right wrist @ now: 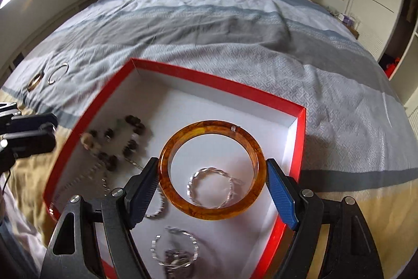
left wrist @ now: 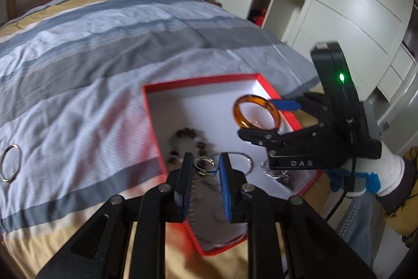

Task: Organize jewelry
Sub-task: 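Drop the ring into the red box with the left tool while the right tool releases the bangle, then withdraw both tools from the red box toward the two remaining bangles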

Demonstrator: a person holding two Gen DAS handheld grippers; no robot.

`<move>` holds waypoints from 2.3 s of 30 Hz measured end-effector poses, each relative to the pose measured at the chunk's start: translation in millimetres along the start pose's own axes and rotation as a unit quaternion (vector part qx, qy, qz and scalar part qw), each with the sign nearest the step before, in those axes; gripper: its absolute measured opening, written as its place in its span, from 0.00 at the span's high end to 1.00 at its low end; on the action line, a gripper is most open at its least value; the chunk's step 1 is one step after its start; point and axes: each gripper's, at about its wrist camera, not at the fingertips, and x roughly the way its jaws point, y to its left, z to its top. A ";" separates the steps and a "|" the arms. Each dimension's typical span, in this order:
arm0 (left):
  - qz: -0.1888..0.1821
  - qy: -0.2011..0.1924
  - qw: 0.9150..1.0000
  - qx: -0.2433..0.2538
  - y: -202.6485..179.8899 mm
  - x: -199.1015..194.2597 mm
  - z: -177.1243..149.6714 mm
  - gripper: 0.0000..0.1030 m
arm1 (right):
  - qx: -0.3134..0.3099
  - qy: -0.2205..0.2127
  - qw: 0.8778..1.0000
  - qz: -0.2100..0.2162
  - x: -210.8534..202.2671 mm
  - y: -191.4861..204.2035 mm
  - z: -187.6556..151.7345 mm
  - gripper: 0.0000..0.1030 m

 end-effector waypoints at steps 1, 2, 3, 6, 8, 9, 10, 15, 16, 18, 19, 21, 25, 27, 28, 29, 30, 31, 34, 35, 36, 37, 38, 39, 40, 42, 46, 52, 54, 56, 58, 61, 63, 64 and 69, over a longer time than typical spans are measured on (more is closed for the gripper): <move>-0.002 0.009 1.000 0.004 -3.8 7.8 -1.3 0.83 | -0.005 0.002 1.000 0.003 2.9 -0.9 -1.3 0.23; -0.002 0.018 1.000 0.008 -8.3 15.3 -3.2 0.83 | -0.011 0.003 1.000 0.006 5.9 -2.1 -3.2 0.23; -0.001 0.025 1.000 0.011 -10.8 21.0 -5.1 0.83 | -0.018 0.005 1.000 0.012 9.0 -2.2 -4.1 0.23; 0.010 0.046 0.999 0.020 -14.6 36.6 -11.5 0.83 | -0.041 0.009 0.999 0.018 13.0 -1.1 -7.1 0.23; 0.018 0.050 0.998 0.029 -16.9 41.9 -13.6 0.83 | -0.055 0.014 0.998 0.019 15.6 -0.6 -8.2 0.23; 0.020 0.052 0.998 0.033 -18.6 43.7 -13.8 0.83 | -0.063 0.019 0.998 0.023 17.3 1.3 -8.6 0.23; 0.023 0.054 0.998 0.035 -19.5 45.5 -14.2 0.83 | -0.070 0.025 0.997 0.024 19.4 3.4 -9.1 0.23; 0.024 0.055 0.997 0.042 -20.4 47.3 -20.1 0.82 | -0.078 0.030 0.996 0.032 20.3 3.2 -10.1 0.23; 0.023 0.055 0.997 0.042 -21.2 46.5 -21.1 0.82 | -0.078 0.030 0.996 0.033 20.2 2.9 -9.9 0.23; 0.023 0.058 0.997 0.044 -22.3 44.6 -22.8 0.82 | -0.079 0.027 0.996 0.035 19.7 2.1 -10.3 0.23; 0.024 0.059 0.997 0.045 -22.4 44.3 -23.1 0.82 | -0.077 0.026 0.996 0.035 19.4 1.7 -10.6 0.23; 0.026 0.063 0.997 0.044 -22.3 44.0 -23.3 0.81 | -0.071 0.020 0.997 0.038 16.3 0.8 -11.2 0.23; 0.026 0.069 0.996 0.041 -23.7 43.6 -21.7 0.76 | -0.056 0.007 0.998 0.033 8.2 -2.8 -13.1 0.23; 0.030 0.070 0.996 0.043 -26.2 42.7 -21.0 0.73 | -0.049 0.004 0.998 0.029 4.3 -4.2 -14.6 0.23; 0.031 0.070 0.996 0.042 -27.1 41.4 -21.4 0.73 | -0.042 0.003 0.999 0.026 1.7 -5.9 -15.7 0.23; 0.032 0.070 0.996 0.040 -27.7 39.7 -21.8 0.72 | -0.036 0.001 0.999 0.028 -1.3 -7.5 -16.4 0.23; 0.033 0.070 0.996 0.039 -28.3 38.0 -22.0 0.72 | -0.032 -0.001 0.999 0.029 -4.5 -8.6 -17.0 0.23; 0.034 0.069 0.996 0.038 -29.2 35.7 -22.0 0.72 | -0.029 -0.004 0.999 0.027 -9.2 -9.1 -18.1 0.23; 0.034 0.064 0.997 0.035 -32.9 27.0 -21.9 0.71 | -0.023 -0.008 1.000 0.012 -22.5 -10.7 -21.7 0.22; 0.034 0.061 0.997 0.033 -34.8 23.3 -21.9 0.71 | -0.021 -0.009 1.000 0.008 -27.5 -11.2 -22.9 0.22; 0.034 0.058 0.997 0.032 -36.5 19.2 -22.2 0.71 | -0.020 -0.010 1.000 0.006 -31.4 -11.1 -24.2 0.22; 0.033 0.055 0.997 0.031 -38.2 14.8 -22.4 0.71 | -0.020 -0.011 1.000 0.000 -35.5 -10.4 -25.3 0.22; 0.033 0.052 0.998 0.029 -39.5 9.6 -23.0 0.70 | -0.022 -0.011 1.000 -0.009 -40.5 -9.0 -27.0 0.22; 0.033 0.049 0.998 0.027 -40.5 4.7 -24.0 0.70 | -0.023 -0.013 1.000 -0.016 -46.7 -7.5 -29.3 0.22; 0.034 0.047 0.998 0.024 -41.1 -0.3 -25.1 0.70 | -0.023 -0.014 0.999 -0.020 -51.7 -6.4 -31.5 0.22; 0.036 0.042 0.998 0.018 -41.0 -11.2 -27.5 0.70 | -0.021 -0.016 0.999 -0.034 -64.3 -2.5 -36.7 0.22; 0.044 0.033 0.998 -0.002 -36.7 -35.9 -36.5 0.70 | -0.023 -0.018 0.997 -0.069 -90.6 10.5 -47.5 0.22; 0.065 0.027 0.997 -0.034 -21.8 -73.0 -58.0 0.70 | -0.019 -0.028 0.995 -0.092 -123.7 34.6 -61.8 0.22; 0.071 0.024 0.996 -0.043 -15.8 -83.1 -64.9 0.70 | -0.022 -0.033 0.994 -0.099 -134.2 44.0 -66.0 0.21; 0.077 0.021 0.995 -0.054 -8.8 -94.2 -72.1 0.70 | -0.022 -0.037 0.994 -0.100 -144.1 52.0 -69.3 0.21; 0.083 0.017 0.994 -0.064 -2.6 -103.2 -78.3 0.70 | -0.023 -0.041 0.994 -0.102 -153.0 59.8 -71.3 0.21; 0.091 0.011 0.993 -0.075 6.7 -118.4 -86.3 0.70 | -0.026 -0.048 0.993 -0.105 -166.2 72.1 -72.9 0.21; 0.098 0.006 0.992 -0.080 11.2 -129.0 -92.0 0.70 | -0.027 -0.052 0.993 -0.106 -174.1 78.6 -73.7 0.21; 0.100 0.004 0.992 -0.083 13.7 -134.1 -94.8 0.70 | -0.029 -0.055 0.992 -0.108 -178.5 82.4 -74.2 0.21; 0.109 -0.009 0.989 -0.099 25.5 -158.0 -109.3 0.70 | -0.039 -0.061 0.991 -0.115 -196.7 100.7 -76.3 0.20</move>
